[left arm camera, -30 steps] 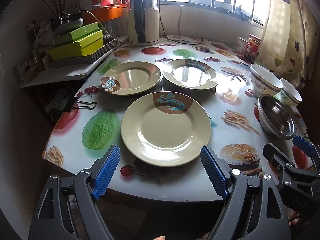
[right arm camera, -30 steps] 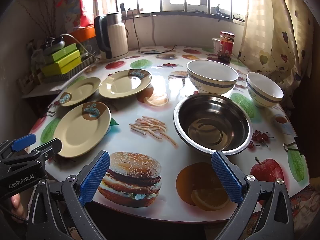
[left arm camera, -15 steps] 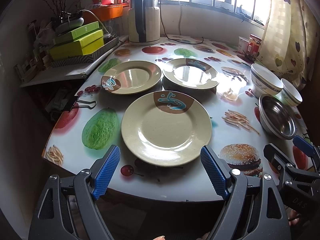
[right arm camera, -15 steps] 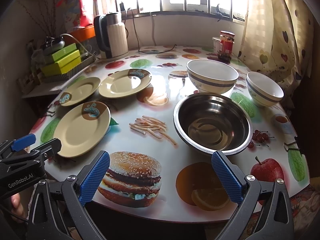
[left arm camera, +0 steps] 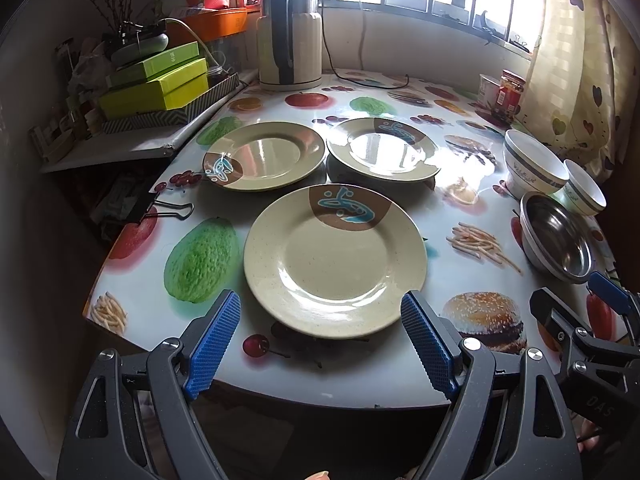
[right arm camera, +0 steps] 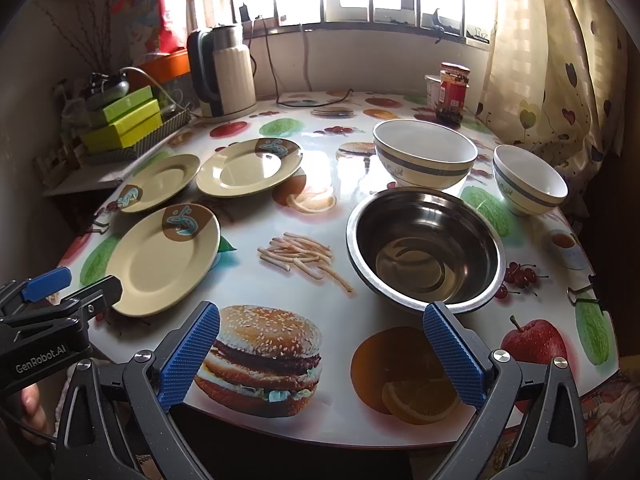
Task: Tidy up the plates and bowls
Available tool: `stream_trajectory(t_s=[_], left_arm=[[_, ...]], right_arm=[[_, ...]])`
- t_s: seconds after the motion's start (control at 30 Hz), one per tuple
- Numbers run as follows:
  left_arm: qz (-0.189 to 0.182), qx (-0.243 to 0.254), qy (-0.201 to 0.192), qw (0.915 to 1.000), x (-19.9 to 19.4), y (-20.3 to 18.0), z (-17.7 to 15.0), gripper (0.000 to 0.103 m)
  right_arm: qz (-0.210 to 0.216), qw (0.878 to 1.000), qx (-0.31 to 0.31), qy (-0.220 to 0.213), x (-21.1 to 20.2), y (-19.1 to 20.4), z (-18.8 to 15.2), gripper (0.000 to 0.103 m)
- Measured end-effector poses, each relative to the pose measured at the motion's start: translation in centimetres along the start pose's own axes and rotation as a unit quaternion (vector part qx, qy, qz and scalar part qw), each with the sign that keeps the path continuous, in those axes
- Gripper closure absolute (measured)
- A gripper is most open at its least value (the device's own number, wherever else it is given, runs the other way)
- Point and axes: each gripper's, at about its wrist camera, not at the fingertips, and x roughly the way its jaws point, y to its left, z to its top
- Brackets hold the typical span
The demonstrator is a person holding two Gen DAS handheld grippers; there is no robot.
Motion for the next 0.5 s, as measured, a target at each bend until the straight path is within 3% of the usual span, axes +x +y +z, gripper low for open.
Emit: stream_trajectory(t_s=[0.3, 0.5], left_arm=[[0.008, -0.006, -0.01, 0.9999, 0.0, 0.8, 1.1, 0.02], [-0.016, -0.053, -0.01, 0.9984, 0.3, 4.3, 2.6, 0.02]], right_arm=[[0.002, 1.0, -0.005, 0.0, 0.1, 0.0, 0.4, 0.0], [0.011, 0.999, -0.031, -0.022, -0.2, 0.5, 2.9, 0.0]])
